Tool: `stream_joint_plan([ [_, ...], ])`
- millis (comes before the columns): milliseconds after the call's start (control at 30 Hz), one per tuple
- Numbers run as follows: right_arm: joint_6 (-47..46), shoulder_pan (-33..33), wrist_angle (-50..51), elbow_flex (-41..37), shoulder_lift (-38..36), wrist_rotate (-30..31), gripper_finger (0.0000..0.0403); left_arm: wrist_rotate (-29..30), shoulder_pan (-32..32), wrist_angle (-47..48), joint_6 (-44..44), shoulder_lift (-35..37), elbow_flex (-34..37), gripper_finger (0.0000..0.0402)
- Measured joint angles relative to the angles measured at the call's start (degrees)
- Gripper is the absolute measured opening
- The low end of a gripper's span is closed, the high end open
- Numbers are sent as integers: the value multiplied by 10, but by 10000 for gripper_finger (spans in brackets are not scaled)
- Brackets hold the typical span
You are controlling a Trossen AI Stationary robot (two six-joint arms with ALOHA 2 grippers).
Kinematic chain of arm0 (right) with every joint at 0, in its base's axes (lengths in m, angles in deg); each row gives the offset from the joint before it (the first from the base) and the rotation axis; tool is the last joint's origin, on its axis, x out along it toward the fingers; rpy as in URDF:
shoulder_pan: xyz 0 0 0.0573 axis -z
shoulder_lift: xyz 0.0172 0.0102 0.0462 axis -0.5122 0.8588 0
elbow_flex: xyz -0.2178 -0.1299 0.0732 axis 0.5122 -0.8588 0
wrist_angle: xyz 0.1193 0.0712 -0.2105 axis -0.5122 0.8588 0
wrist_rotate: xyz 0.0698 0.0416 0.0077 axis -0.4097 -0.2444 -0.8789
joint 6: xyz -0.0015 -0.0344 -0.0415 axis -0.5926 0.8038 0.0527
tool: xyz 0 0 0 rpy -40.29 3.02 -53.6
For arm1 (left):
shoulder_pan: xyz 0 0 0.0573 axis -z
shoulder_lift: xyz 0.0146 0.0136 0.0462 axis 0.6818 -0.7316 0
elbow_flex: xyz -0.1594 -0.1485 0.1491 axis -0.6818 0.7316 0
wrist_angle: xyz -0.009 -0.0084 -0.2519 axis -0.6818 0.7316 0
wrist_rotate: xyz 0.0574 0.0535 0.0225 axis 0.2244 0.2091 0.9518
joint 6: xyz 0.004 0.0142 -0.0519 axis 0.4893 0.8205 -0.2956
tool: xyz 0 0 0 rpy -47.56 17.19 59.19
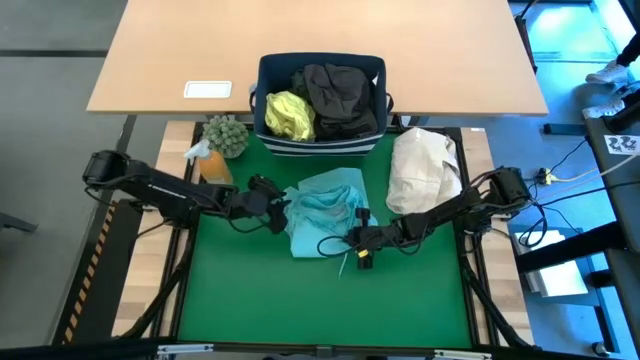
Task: Fold laundry
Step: Fold the blue shorts
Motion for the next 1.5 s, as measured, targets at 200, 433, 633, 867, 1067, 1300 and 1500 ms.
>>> stream_joint_plan([
  [200, -10, 0, -8, 0, 0, -44, 9, -23, 52, -68, 52, 17, 0, 127],
  [433, 10, 0, -19, 28, -6, -67, 9, -11, 125, -111, 78, -7, 0, 125],
  [633, 67, 1, -7, 81, -12, -31, 10, -9, 170, -146, 64, -51, 0, 121],
  [867, 80, 25, 36, 105, -12, 24, 10, 2, 197, -192, 48, -133, 0, 121],
  [1067, 78, 35, 62, 105, -12, -89, 10, 6, 191, -193, 5, -190, 0, 121],
  [1300, 60, 1, 117, 105, -20, -202, 10, -28, 193, -189, -8, -204, 0, 121],
  [1500, 68, -21, 123, 128, -55, -189, 10, -38, 211, -195, 24, -180, -25, 121],
])
